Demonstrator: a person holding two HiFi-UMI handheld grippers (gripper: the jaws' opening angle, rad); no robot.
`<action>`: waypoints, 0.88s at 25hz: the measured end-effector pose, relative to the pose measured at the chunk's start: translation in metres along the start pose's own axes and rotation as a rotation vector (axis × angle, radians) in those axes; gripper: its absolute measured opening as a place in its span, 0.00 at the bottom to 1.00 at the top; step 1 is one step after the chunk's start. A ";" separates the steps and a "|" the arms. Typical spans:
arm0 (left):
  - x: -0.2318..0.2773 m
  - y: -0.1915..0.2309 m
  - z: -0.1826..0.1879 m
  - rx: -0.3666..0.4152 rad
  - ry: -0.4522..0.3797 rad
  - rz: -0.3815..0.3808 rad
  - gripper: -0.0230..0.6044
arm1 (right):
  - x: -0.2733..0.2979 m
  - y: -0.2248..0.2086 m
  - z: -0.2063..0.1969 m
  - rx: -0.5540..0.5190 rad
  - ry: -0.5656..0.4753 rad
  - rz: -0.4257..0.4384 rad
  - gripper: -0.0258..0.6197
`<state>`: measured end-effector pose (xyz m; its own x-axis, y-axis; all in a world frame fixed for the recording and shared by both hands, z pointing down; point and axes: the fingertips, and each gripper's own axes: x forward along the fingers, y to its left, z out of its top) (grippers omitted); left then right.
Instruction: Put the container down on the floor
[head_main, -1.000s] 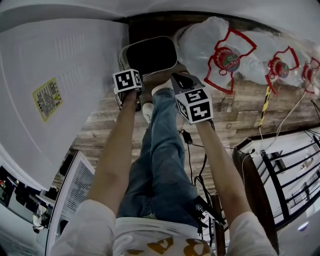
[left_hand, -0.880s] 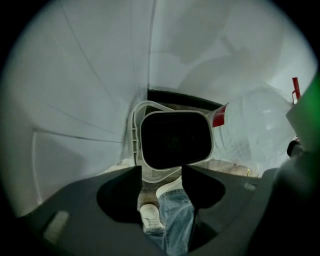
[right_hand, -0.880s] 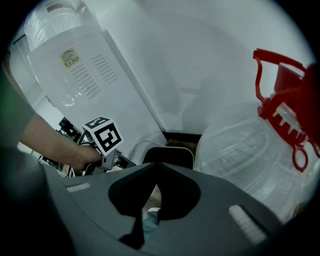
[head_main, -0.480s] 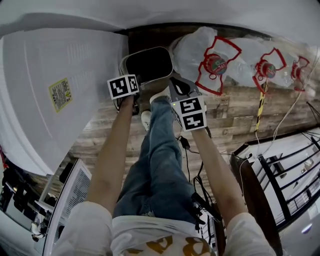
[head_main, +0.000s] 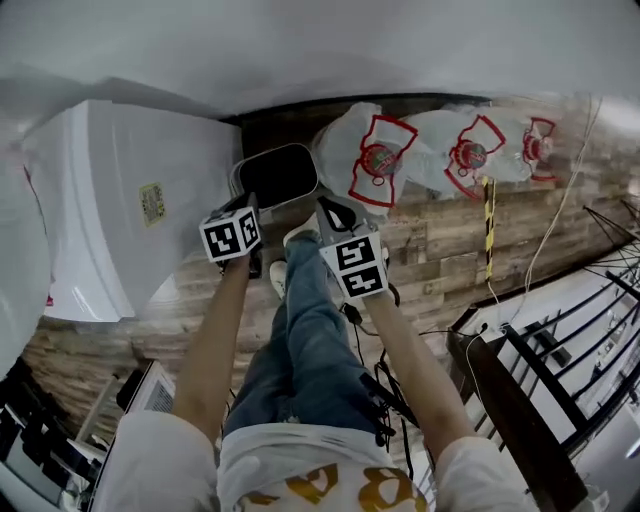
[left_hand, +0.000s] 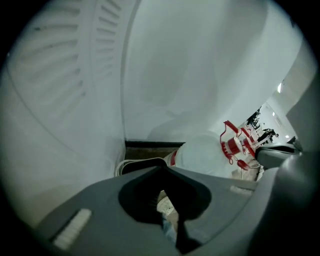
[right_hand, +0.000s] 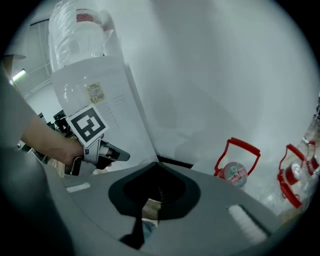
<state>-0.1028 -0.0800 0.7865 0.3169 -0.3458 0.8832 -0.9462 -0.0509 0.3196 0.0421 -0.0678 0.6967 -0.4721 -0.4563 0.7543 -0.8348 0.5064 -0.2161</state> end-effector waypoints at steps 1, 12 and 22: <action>-0.010 -0.004 0.002 -0.003 -0.012 -0.010 0.04 | -0.007 0.001 0.005 -0.002 -0.007 -0.006 0.09; -0.134 -0.080 0.052 0.105 -0.259 -0.171 0.04 | -0.094 0.014 0.076 -0.046 -0.116 -0.083 0.09; -0.268 -0.125 0.097 0.208 -0.459 -0.235 0.04 | -0.193 0.045 0.146 -0.006 -0.301 -0.164 0.09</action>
<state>-0.0761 -0.0721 0.4761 0.5035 -0.6735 0.5412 -0.8615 -0.3434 0.3741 0.0543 -0.0641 0.4510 -0.3947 -0.7269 0.5619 -0.9052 0.4125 -0.1023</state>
